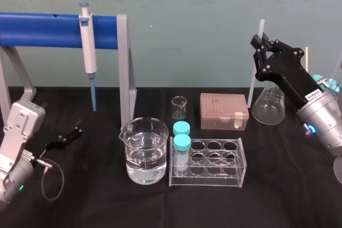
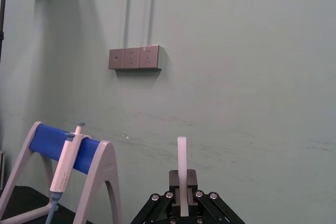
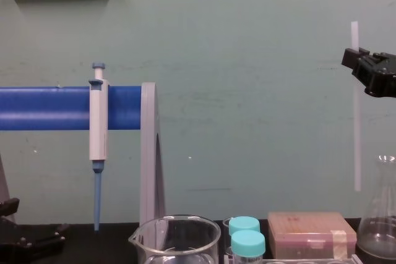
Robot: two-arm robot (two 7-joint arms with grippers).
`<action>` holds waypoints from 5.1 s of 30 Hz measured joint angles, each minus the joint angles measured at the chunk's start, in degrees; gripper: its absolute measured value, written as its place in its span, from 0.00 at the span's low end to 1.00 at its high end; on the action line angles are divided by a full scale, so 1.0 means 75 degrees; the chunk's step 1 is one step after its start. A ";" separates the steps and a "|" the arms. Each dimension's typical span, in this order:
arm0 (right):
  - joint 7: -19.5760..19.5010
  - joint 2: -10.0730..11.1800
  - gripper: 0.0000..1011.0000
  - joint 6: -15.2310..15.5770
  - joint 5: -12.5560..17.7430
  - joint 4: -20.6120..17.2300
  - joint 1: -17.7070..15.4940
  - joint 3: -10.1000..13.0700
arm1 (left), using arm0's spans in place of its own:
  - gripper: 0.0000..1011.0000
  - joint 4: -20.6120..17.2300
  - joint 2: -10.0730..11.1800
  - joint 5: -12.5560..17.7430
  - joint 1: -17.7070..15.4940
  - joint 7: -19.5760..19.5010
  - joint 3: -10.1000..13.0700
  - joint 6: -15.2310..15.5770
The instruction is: Pick up the stirring rod with one hand, then place it down.
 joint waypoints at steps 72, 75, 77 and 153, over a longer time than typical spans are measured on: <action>0.1006 0.0109 0.07 0.0193 0.0735 0.0362 0.0200 -0.0225 | 0.99 0.0000 0.0000 0.0000 0.0000 0.0000 0.0000 0.0000; 0.1585 0.0214 0.07 0.0190 0.1156 0.0500 0.0239 -0.0342 | 0.99 0.0000 0.0000 0.0000 0.0000 0.0000 0.0000 0.0000; 0.1842 0.0248 0.07 0.0182 0.1348 0.0570 0.0262 -0.0393 | 0.99 0.0000 0.0000 0.0000 0.0000 0.0000 0.0000 0.0000; 0.1528 -0.0017 0.07 -0.0283 0.0952 0.2187 0.0303 -0.1424 | 0.99 0.0000 0.0000 0.0000 0.0000 0.0000 0.0001 0.0000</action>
